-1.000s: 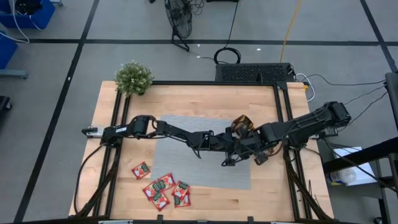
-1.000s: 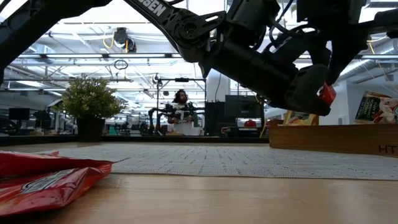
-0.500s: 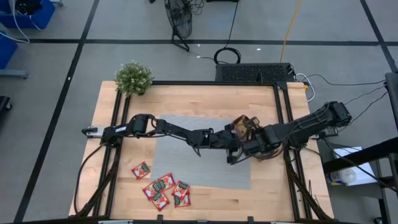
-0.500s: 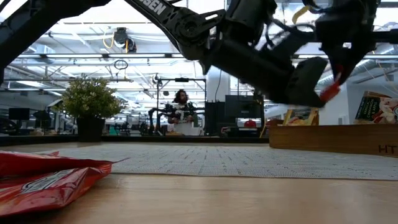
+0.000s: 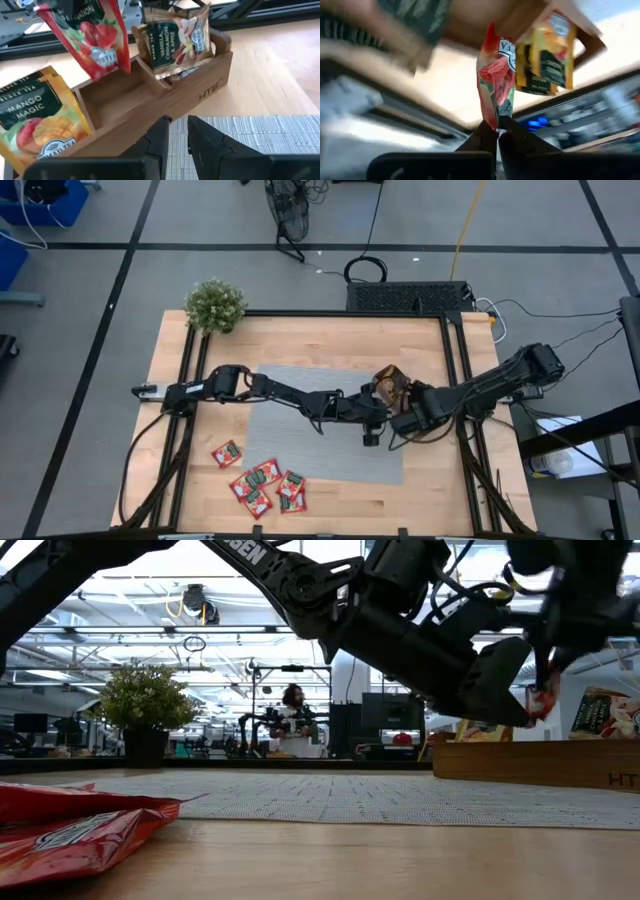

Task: Pick & Place Tea
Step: Put the red tea bag into the middle section of the wooden organizer

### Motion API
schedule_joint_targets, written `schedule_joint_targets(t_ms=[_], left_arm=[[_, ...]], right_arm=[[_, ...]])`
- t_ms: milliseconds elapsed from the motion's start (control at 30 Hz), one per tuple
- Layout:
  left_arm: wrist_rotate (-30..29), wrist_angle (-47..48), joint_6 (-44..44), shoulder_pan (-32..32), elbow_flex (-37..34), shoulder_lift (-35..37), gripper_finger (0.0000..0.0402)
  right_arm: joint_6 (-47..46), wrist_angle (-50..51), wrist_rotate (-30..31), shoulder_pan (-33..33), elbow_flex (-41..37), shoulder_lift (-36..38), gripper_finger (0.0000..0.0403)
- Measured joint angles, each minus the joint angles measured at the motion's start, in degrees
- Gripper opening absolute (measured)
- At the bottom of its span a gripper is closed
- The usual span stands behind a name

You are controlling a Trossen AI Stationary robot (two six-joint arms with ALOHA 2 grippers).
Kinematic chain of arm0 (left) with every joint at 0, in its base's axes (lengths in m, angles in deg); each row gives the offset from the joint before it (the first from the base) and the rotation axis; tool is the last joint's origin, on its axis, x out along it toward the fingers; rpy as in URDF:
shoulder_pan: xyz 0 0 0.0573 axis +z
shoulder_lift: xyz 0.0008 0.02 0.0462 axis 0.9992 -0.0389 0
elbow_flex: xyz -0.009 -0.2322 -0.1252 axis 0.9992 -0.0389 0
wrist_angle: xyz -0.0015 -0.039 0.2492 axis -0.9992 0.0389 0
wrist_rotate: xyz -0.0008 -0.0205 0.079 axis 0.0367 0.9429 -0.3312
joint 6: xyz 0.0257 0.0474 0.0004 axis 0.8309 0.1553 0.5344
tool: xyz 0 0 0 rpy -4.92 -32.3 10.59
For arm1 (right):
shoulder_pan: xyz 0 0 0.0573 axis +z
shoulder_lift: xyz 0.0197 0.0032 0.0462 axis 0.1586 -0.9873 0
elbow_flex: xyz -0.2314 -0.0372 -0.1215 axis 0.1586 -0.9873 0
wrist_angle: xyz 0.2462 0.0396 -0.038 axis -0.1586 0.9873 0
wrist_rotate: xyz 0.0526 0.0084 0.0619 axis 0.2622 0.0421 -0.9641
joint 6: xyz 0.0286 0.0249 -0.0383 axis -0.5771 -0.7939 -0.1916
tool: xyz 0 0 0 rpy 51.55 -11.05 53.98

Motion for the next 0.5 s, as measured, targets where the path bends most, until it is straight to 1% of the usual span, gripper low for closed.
schedule_joint_targets(t_ms=[67,300,367,500], left_arm=[[0.0,0.2,0.0,0.1,0.0,0.0,0.0078],[0.0,0.2,0.0,0.1,0.0,0.0,0.0079],[0.0,0.0,0.0,0.1,0.0,0.0,0.0079],[0.0,0.1,0.0,0.1,0.0,-0.1,0.0079]], right_arm=[[5.2,-0.4,2.0,0.9,-1.3,-0.7,0.0000],[13.8,-4.8,3.2,1.3,-6.7,-1.0,0.0000],[16.4,-7.9,3.3,1.4,-8.4,-0.9,0.0000],[20.8,-12.2,6.5,1.7,-11.3,-1.0,0.0000]])
